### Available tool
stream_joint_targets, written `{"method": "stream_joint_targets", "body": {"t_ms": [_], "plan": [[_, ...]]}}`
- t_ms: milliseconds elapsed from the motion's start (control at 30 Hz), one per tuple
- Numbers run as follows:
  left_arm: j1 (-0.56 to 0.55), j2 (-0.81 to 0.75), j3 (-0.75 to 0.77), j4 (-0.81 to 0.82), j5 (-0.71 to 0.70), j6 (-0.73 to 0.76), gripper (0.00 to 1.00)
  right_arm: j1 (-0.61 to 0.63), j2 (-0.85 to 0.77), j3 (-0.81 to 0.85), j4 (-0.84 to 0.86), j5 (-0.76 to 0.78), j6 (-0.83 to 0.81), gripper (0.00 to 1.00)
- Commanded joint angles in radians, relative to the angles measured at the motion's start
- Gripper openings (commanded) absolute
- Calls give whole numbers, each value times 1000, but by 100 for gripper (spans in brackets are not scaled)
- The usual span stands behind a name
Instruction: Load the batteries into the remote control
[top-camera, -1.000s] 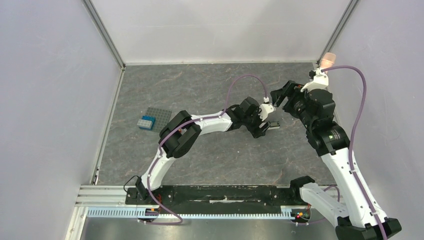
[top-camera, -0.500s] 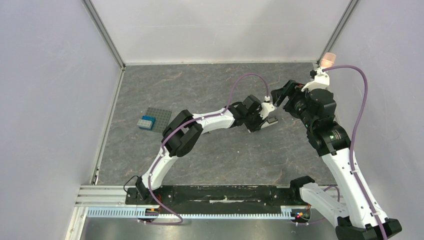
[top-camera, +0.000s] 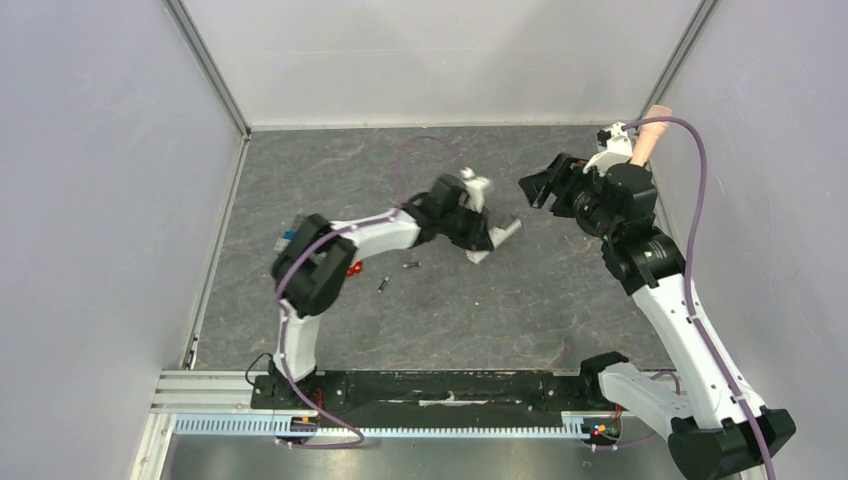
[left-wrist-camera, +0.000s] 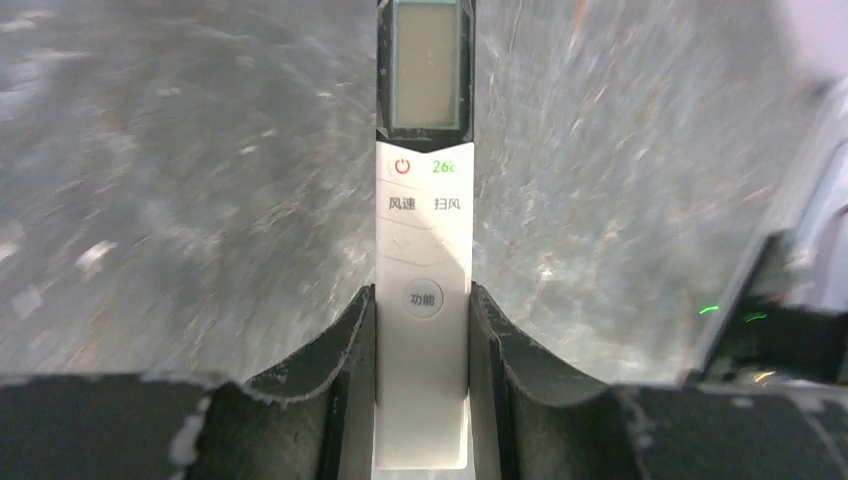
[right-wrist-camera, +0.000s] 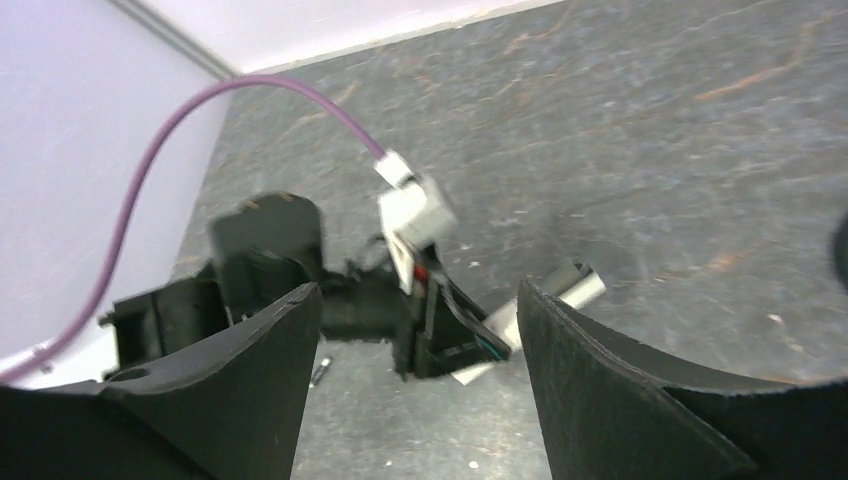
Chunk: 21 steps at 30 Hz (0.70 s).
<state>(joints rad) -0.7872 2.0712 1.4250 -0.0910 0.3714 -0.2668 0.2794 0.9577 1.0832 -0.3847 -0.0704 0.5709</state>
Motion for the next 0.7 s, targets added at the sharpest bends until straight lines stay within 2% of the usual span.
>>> {"method": "stream_joint_targets", "body": {"t_ms": [0,133,300,467,667], "plan": [[123,-244,-165,363,150,-410,2,4,8,-57,191,-179,77,74],[184,-377,-298,593,178,-645,2,34,19,-161,347,-266,147,76],[207,-472,-403,836,189,-881,2,104,51,-245,559,-263,279,78],[212,-503,-494,1162,198,-1136,2,124,101,-265,725,-228,420,78],[212,-531,-554,1307,185,-1260,2,125,114,-292,885,-216,492,78]]}}
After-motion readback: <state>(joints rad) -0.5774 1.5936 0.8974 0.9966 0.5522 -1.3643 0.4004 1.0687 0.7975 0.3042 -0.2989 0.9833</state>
